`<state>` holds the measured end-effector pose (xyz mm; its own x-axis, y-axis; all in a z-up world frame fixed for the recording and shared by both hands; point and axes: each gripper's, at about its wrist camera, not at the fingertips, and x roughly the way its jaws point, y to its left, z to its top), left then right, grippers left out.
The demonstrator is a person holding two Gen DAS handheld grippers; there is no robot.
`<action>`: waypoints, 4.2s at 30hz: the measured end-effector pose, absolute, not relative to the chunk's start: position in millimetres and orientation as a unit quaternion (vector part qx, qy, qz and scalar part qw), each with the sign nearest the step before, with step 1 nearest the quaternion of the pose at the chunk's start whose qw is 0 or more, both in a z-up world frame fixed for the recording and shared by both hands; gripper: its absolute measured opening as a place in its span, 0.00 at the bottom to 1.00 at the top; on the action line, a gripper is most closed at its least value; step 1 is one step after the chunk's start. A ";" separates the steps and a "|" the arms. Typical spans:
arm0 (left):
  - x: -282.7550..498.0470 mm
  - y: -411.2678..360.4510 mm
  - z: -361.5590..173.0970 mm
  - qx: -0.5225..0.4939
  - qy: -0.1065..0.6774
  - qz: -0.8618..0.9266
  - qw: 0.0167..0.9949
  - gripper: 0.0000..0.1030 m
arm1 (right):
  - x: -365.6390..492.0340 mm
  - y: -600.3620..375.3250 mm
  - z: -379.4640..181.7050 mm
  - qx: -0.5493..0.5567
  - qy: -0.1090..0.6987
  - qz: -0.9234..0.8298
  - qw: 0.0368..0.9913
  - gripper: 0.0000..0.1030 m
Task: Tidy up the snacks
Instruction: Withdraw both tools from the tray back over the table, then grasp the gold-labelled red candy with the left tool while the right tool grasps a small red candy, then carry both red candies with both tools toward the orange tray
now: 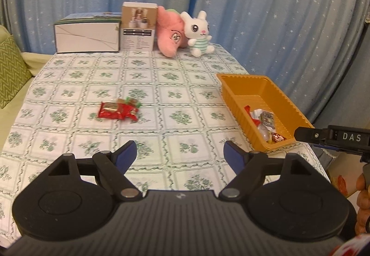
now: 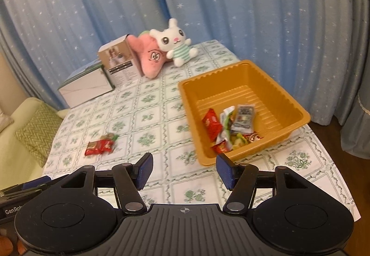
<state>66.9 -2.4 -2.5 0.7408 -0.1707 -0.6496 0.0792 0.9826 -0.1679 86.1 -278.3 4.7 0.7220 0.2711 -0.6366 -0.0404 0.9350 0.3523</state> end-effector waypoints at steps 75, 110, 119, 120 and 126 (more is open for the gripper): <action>242.5 135.9 -117.4 0.129 0.389 -0.040 0.911 0.84 | 297.5 -37.0 -136.3 0.060 0.424 0.239 0.871 0.16; 256.0 82.1 -118.0 0.056 0.422 -0.142 0.894 0.21 | 264.2 -112.7 -122.3 0.094 0.429 0.167 0.883 0.15; 209.9 59.8 -101.9 0.018 0.412 -0.090 0.907 0.21 | 229.3 -133.6 -106.4 0.107 0.420 0.155 0.888 0.15; 204.1 57.7 -99.3 0.010 0.410 -0.085 0.908 0.21 | 224.4 -137.6 -103.1 0.110 0.418 0.154 0.888 0.15; 168.8 40.5 -74.2 -0.017 0.395 -0.066 0.916 0.21 | 189.9 -158.1 -78.1 0.114 0.407 0.149 0.894 0.15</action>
<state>168.8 40.5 -74.2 0.6798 -0.1355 -0.7208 0.1080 0.9906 -0.0844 189.9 -158.1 -78.1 0.6238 0.3588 -0.6944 -0.1738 0.9298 0.3243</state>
